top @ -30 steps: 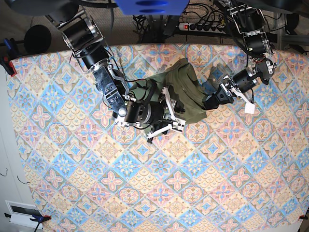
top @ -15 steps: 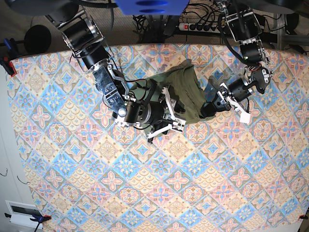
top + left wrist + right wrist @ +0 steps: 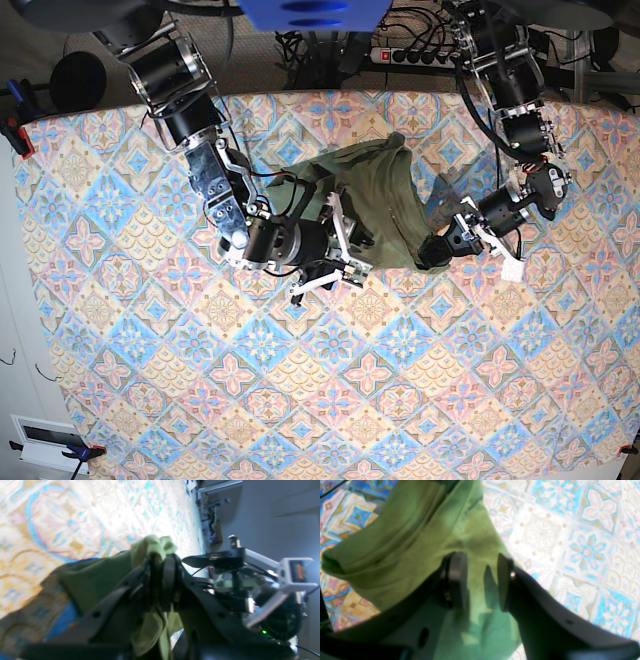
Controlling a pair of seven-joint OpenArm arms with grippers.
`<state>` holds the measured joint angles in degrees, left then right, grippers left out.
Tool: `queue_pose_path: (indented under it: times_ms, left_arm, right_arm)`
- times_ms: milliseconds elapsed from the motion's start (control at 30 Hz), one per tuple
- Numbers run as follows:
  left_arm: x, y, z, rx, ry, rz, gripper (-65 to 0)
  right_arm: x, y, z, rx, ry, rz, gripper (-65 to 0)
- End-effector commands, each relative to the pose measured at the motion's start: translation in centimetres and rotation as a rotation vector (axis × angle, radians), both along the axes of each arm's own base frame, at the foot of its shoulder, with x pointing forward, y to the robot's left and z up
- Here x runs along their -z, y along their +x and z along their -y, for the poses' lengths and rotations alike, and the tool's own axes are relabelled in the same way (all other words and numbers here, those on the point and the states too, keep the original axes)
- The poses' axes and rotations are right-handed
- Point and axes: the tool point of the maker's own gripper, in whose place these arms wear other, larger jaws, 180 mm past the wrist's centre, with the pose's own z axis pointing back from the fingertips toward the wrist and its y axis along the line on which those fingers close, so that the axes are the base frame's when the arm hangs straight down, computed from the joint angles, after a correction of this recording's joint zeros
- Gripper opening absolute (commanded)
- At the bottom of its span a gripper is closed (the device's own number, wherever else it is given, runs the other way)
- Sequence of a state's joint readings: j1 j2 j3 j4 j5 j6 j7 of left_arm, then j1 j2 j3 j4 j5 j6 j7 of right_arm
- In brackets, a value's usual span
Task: Layout the t-shirt on the table in an organized manner, then fold the t-shirt properly
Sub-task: 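Grasp the other strip end with the left gripper and fold it over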
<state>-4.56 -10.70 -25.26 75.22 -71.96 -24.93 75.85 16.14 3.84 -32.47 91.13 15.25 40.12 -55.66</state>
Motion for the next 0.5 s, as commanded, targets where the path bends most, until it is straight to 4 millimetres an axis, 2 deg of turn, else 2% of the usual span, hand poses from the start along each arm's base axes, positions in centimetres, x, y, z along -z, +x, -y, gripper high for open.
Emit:
queue_pose_path:
  times_ms: [0, 100, 300, 367, 400, 467]
  left_arm:
    - [-1.2, 1.0, -0.9, -0.031, 0.007, 0.045, -65.0]
    - [0.5, 0.9, -1.7, -0.046, 0.052, -0.001, -65.0]
    - [4.0, -0.1, -2.0, -0.030, 0.131, -0.110, -65.0]
    - [4.5, -0.2, -2.1, -0.028, 0.140, -0.124, -60.3]
    - [4.5, -0.2, -2.1, -0.027, 0.141, -0.125, -56.0]
    - [4.2, -0.1, -2.1, -0.026, 0.141, -0.117, -42.8]
  right_arm:
    - [-2.0, 0.8, -0.6, -0.005, 0.044, 0.045, -45.8]
    - [-1.9, 0.8, -0.6, -0.005, 0.044, 0.044, -45.8]
    - [-1.8, 0.8, -0.5, -0.005, 0.038, 0.041, -45.8]
    - [-1.8, 0.8, -0.5, -0.005, 0.037, 0.040, -45.8]
    - [-1.7, 0.7, -0.5, -0.005, 0.037, 0.038, -45.8]
    - [-1.4, 0.5, -0.5, -0.007, 0.033, 0.030, -45.8]
